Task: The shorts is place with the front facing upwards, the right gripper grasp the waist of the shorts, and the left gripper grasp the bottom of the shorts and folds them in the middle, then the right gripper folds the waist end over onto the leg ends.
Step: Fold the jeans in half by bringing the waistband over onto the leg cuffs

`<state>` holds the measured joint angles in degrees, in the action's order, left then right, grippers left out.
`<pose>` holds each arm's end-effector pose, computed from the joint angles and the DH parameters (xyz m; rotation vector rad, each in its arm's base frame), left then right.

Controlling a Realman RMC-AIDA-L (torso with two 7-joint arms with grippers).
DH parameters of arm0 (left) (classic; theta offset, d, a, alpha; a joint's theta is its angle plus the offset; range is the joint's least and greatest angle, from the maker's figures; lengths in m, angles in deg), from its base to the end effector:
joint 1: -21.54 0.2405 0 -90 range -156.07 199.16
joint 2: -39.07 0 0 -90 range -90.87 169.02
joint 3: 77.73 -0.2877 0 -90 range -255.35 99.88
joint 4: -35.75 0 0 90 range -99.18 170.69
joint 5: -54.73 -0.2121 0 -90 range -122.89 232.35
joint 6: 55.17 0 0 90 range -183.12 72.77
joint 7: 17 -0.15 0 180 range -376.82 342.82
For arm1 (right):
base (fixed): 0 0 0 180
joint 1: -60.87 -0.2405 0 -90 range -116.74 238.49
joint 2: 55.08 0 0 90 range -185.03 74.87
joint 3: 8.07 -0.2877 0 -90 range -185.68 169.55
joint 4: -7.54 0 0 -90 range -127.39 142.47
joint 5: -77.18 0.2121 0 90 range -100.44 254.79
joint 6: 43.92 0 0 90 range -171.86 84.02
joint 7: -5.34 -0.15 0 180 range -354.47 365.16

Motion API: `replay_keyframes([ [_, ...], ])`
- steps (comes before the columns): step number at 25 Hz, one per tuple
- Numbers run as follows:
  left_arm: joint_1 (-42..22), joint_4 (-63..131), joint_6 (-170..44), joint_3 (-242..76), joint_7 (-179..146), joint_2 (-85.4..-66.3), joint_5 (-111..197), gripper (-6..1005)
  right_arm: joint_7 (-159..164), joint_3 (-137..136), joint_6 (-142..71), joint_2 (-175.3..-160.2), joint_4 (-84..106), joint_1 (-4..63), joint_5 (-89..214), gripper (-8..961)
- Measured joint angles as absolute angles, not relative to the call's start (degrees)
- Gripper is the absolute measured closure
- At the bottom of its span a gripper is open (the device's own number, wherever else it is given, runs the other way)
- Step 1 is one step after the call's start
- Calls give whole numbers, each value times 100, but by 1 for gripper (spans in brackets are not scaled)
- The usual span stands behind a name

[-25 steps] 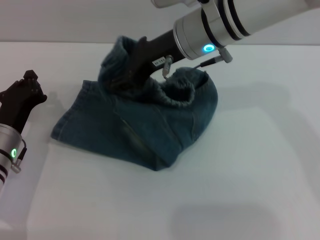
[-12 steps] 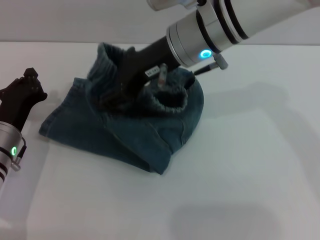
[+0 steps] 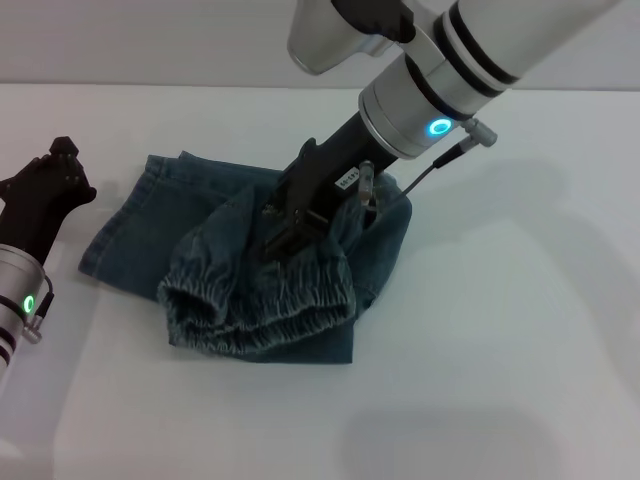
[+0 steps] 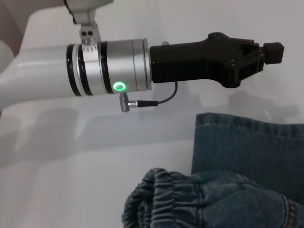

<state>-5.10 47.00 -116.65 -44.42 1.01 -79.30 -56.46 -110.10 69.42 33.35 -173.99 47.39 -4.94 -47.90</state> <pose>-0.3591 0.3577 -0.0397 -1.5268 -0.8102 -0.7913 0.0648 0.4280 -0.1004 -3.1146 0.2105 -0.1910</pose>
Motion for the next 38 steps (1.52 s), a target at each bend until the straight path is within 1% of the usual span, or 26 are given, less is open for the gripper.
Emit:
replay_keyframes([
  [10,-553,4662,-11647,-4408,101,-7923,-5677,978,-10977,7101,3964,-17416,4911,-489,-4833,378],
  [14,-595,4632,-11644,-4402,101,-7918,-5676,978,-11006,7100,4406,-17397,5077,-368,-4841,377],
  [19,-799,4530,-11620,-4398,101,-7913,-5672,978,-11269,7005,5142,-17361,5586,-106,-5015,377],
  [24,-857,4505,-11611,-4398,101,-7913,-5668,978,-11385,6633,5689,-17353,5657,-32,-5317,378],
  [29,-894,4467,-11631,-4370,102,-7911,-5635,977,-11479,6616,5700,-17372,5412,-6,-5649,378],
  [38,-854,4481,-11757,-4224,102,-7904,-5645,977,-11447,6711,5121,-17384,4720,5,-5718,379],
])
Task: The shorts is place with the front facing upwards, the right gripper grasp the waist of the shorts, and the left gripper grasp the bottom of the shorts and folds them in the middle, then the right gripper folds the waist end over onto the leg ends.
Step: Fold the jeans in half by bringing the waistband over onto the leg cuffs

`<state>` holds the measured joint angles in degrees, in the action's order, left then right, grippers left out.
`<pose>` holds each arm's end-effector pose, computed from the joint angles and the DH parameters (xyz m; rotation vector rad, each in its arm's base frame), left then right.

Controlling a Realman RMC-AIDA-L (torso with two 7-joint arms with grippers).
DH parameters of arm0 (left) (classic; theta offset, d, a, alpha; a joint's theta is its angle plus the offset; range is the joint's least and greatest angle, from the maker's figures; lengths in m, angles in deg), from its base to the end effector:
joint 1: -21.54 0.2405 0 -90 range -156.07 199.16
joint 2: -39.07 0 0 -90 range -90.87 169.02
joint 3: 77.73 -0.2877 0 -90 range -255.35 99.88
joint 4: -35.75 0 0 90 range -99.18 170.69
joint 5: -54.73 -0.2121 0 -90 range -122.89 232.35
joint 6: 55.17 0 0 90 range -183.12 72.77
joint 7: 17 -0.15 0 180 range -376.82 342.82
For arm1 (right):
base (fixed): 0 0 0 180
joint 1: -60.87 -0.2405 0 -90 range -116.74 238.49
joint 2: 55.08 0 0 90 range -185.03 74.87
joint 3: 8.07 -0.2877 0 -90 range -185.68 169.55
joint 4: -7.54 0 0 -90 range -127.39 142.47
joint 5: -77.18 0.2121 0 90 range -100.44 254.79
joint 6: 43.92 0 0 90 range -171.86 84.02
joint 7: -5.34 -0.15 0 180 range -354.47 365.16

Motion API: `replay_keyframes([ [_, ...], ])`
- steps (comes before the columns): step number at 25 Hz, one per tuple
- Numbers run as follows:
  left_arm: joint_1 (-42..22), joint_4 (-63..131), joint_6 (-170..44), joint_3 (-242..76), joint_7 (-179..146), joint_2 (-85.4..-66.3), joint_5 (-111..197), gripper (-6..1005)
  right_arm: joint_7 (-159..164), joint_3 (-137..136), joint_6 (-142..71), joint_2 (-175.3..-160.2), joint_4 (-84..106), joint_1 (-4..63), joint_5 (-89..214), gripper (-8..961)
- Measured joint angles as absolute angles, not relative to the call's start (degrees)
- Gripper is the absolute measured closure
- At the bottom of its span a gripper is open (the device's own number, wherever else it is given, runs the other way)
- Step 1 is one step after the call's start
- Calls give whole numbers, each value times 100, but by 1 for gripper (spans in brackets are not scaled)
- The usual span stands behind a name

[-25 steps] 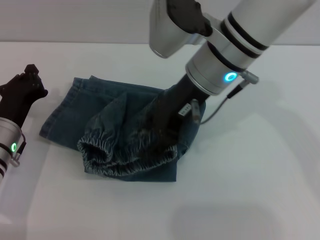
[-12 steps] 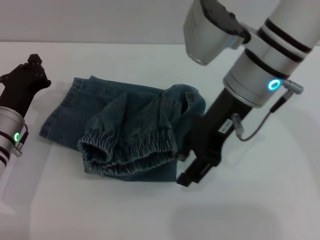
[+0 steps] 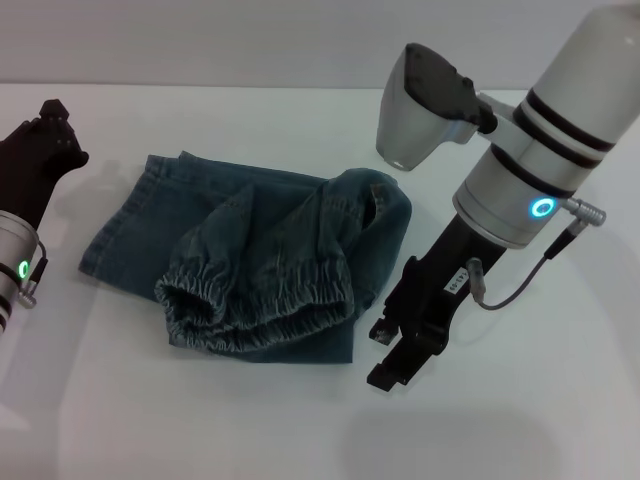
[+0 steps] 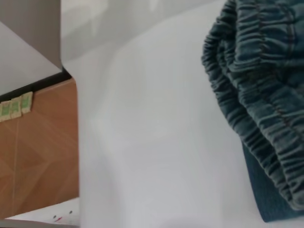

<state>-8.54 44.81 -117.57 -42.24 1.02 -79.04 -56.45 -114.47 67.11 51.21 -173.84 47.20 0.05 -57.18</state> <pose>-0.3477 0.3796 -0.0249 -1.5074 -0.7471 -0.8155 0.1324 0.3851 -0.0837 2.8496 -0.4671 0.5159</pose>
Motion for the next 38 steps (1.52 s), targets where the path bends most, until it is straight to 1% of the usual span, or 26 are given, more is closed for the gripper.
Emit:
replay_keyframes([
  [13,-789,4538,-11775,-4275,116,-7928,-5672,976,-11469,6770,4304,-17409,4385,117,-5785,377],
  [31,-730,4542,-11644,-4302,113,-7940,-5689,975,-11253,6787,3889,-17427,4699,6,-5117,376],
  [38,-669,4542,-11676,-4302,142,-7939,-5690,975,-11075,6906,3234,-17440,4696,-61,-5058,376],
])
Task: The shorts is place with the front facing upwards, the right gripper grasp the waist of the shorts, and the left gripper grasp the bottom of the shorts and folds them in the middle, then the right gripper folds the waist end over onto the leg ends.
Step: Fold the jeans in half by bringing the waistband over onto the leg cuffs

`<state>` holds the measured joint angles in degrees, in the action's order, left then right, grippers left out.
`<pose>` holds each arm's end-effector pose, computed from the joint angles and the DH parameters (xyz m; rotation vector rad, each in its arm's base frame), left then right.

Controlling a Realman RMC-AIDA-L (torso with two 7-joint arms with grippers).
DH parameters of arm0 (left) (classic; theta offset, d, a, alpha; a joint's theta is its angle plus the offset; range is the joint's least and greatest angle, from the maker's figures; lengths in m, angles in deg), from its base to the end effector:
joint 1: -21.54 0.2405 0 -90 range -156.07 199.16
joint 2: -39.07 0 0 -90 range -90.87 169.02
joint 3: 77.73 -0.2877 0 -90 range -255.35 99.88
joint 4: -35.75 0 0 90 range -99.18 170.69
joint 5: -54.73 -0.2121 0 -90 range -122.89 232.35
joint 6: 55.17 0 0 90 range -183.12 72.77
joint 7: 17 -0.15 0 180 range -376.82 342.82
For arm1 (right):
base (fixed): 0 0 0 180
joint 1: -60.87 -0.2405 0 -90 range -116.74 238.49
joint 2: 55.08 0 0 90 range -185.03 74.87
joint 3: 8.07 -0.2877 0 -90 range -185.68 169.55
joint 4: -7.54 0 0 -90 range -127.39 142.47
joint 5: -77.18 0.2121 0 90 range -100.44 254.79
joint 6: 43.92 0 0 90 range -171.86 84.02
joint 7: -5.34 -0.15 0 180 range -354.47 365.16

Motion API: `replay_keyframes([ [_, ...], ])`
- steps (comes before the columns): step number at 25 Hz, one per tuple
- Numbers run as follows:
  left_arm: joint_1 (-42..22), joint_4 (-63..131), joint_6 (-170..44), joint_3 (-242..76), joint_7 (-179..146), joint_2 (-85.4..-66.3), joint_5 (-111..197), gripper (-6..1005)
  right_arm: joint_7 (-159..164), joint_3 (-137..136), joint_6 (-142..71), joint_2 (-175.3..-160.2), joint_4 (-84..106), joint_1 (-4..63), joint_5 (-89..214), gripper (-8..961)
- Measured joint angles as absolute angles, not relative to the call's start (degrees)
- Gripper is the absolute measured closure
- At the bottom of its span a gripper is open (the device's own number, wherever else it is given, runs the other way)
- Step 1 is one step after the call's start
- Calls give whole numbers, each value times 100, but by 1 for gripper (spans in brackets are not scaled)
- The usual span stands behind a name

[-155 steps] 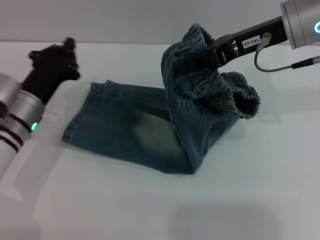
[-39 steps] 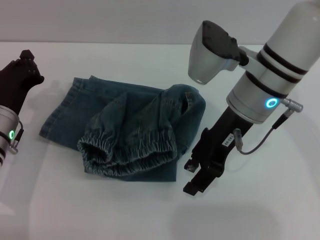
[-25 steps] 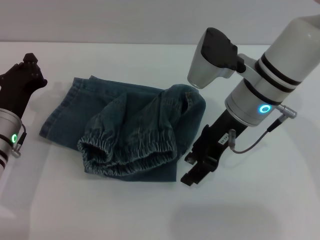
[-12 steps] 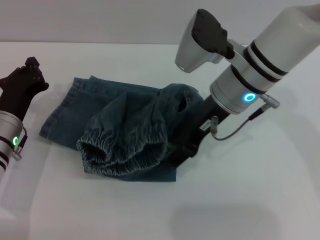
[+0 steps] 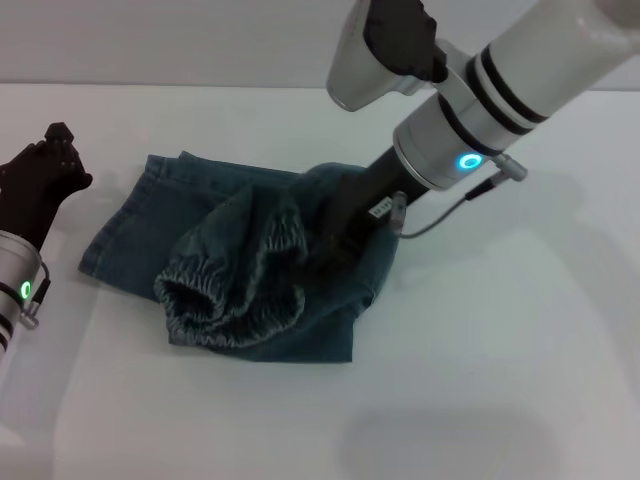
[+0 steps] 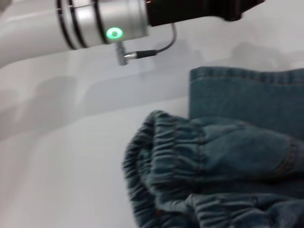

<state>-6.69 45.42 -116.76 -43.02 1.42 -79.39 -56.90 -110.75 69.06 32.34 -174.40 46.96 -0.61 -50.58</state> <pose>-0.3559 0.3672 -0.0335 -1.5172 -0.7890 -0.7956 0.1031 0.4240 -0.1026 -3.0806 0.3377 -0.2400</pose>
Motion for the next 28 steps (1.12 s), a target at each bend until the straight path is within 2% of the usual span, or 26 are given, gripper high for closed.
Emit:
replay_keyframes([
  [28,-656,4489,-11634,-4251,114,-7922,-5689,973,-10739,8619,191,-17493,4292,-232,-3773,377],
])
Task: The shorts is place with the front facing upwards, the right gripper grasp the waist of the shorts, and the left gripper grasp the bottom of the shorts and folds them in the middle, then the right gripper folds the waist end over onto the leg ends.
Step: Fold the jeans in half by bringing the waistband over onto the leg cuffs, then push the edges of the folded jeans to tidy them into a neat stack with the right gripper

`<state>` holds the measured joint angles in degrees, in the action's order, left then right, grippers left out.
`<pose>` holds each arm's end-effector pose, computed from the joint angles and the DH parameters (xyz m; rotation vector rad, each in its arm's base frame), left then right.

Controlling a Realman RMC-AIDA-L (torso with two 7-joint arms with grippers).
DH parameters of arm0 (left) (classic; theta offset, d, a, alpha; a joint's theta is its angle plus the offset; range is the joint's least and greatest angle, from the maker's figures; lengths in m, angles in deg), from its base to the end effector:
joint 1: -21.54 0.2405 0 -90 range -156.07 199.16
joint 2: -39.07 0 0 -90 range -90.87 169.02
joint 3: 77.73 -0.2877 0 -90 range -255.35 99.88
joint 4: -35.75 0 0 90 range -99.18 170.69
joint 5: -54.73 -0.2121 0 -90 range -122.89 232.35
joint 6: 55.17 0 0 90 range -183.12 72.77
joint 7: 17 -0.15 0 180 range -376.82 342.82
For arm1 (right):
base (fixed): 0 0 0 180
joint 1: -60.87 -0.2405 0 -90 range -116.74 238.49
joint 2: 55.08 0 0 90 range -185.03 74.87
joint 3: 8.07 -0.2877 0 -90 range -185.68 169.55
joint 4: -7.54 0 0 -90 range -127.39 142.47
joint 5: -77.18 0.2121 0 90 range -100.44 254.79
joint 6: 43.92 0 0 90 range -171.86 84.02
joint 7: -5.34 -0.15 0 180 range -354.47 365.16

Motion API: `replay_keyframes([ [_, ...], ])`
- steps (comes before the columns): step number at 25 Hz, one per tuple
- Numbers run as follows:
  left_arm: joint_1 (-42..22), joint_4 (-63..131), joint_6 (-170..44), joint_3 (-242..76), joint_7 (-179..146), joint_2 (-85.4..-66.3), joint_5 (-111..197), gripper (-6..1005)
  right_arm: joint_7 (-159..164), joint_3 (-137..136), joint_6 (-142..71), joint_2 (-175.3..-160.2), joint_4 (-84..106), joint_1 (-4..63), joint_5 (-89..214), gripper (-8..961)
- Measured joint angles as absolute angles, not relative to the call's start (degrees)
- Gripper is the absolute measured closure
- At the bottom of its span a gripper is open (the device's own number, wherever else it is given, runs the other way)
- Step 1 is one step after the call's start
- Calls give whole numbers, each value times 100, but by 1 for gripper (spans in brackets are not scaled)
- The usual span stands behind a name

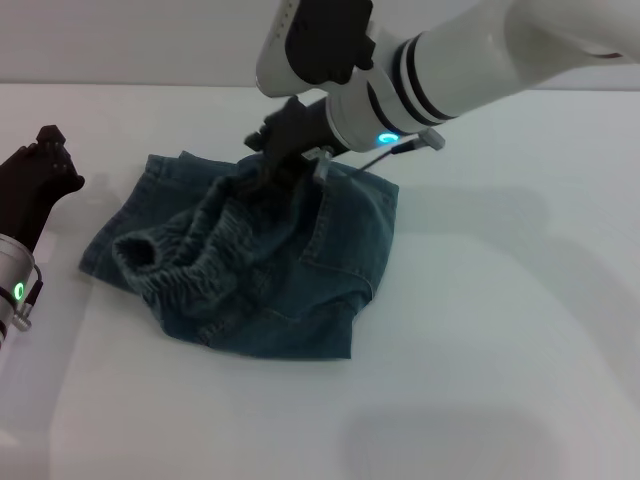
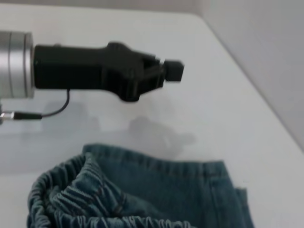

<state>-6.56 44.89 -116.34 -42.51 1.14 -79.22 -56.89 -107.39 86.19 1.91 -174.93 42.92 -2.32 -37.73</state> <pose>-0.3611 0.3667 -0.0301 -1.5076 -0.7889 -0.7750 0.0757 0.4574 -0.1381 -2.8011 0.0926 -0.0501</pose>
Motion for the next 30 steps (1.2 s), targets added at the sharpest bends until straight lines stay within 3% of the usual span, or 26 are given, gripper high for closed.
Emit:
replay_keyframes([
  [16,-661,4288,-11693,-4153,108,-7901,-5654,972,-10652,8865,-510,-17481,4646,50,-3367,376],
  [21,-722,4063,-11841,-3619,102,-7858,-5651,972,-10682,8870,313,-17467,5159,472,-2991,376],
  [30,-764,3934,-11926,-3337,73,-7830,-5653,972,-10674,8827,1943,-17457,5239,614,-2717,377],
])
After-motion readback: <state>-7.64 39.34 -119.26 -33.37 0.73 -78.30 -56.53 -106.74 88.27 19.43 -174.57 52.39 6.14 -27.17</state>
